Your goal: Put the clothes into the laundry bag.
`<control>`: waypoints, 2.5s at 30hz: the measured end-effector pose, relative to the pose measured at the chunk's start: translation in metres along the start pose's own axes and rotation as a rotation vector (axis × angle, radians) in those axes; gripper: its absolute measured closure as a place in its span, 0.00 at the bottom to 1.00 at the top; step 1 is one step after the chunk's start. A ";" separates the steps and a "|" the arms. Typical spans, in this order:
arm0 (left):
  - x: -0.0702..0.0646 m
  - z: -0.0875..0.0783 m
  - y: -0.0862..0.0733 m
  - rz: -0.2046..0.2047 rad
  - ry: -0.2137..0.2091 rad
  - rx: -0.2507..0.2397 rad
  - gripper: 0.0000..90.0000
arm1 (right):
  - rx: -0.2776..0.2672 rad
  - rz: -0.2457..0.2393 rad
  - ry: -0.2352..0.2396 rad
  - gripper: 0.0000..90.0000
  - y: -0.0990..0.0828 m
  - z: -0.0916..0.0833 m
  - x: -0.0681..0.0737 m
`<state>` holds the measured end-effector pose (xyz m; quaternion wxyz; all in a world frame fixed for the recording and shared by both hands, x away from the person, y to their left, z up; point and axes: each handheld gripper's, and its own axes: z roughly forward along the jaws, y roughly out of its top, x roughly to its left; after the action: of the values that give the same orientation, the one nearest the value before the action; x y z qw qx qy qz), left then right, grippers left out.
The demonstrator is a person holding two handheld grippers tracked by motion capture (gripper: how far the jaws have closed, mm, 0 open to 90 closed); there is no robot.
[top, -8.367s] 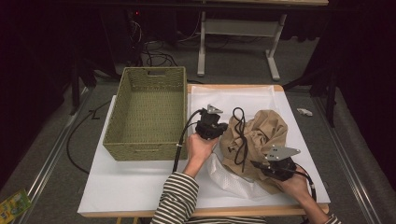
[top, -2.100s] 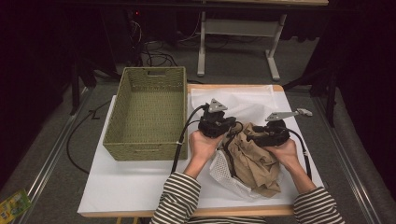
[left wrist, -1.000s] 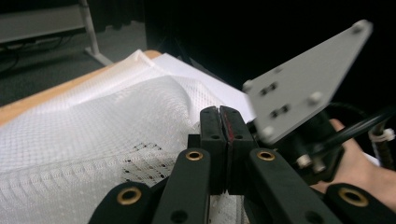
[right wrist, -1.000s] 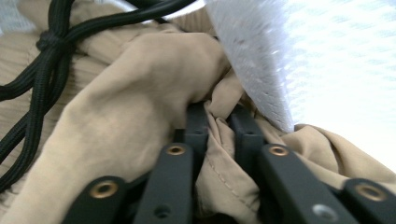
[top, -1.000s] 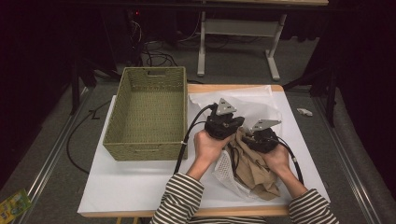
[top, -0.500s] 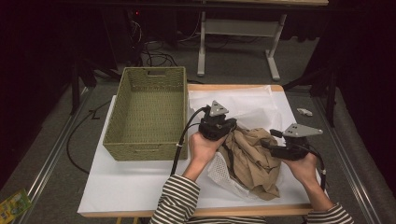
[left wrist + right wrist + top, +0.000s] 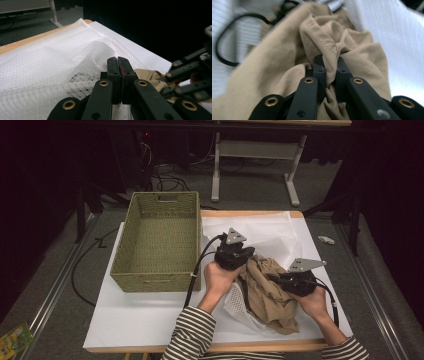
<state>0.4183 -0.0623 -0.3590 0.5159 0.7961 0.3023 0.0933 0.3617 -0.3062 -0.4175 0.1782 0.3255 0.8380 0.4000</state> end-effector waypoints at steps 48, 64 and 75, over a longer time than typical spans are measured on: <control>-0.002 -0.005 -0.011 0.027 0.015 0.012 0.99 | 0.103 -0.017 0.031 0.41 -0.014 0.020 0.011; -0.002 0.002 -0.011 0.014 -0.033 0.038 0.99 | 0.044 -0.127 0.048 0.94 0.004 0.011 0.028; -0.007 -0.013 -0.009 0.011 -0.078 -0.031 0.99 | 0.090 -0.115 -0.110 0.94 0.028 0.055 0.013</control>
<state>0.4036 -0.0541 -0.3597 0.5389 0.7926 0.2764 0.0698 0.3939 -0.2540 -0.4298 0.2317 0.3059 0.8614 0.3327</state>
